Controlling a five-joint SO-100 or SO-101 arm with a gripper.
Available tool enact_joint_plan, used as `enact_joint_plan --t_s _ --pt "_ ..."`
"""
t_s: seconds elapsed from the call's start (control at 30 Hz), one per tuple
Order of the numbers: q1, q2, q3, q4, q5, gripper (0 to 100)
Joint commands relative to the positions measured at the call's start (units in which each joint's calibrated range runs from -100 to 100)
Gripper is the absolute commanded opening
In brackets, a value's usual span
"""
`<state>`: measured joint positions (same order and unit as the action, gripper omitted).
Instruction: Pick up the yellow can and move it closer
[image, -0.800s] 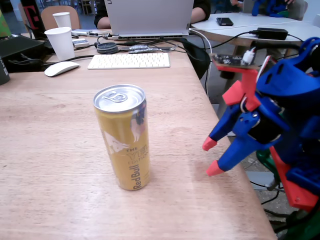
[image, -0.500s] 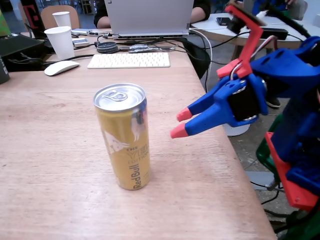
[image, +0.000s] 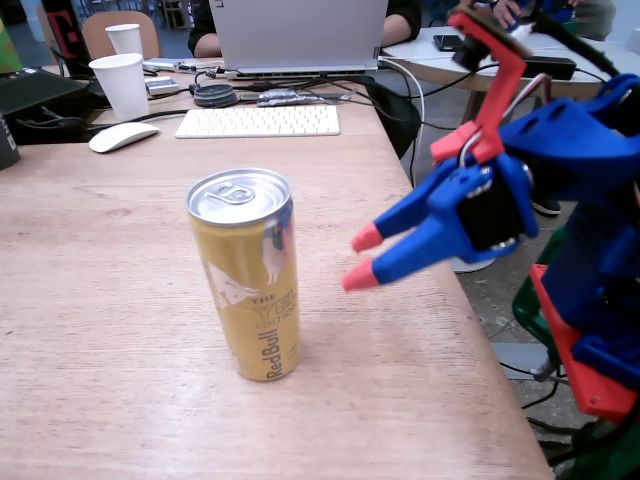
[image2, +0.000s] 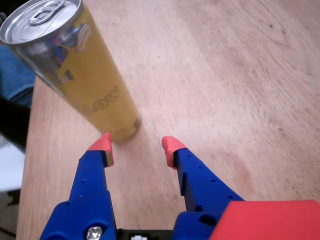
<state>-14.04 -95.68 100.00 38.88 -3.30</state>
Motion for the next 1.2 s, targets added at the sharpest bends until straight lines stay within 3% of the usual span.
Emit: enact_joint_plan --t_s 0.0,0.13,0.3,0.7,0.93,1.17 --pt "-13.5 6.7 -5.9 -1.3 0.2 23" --pt "-20.3 17.7 -16.8 -1.3 0.1 23" --pt "-19.0 18.7 -16.2 -6.9 0.2 23" --pt "-19.6 29.1 -15.9 -8.8 0.3 23" --pt "-20.3 28.5 -1.3 -30.3 3.5 23" --pt "-16.2 42.8 -1.4 -48.3 3.8 23"
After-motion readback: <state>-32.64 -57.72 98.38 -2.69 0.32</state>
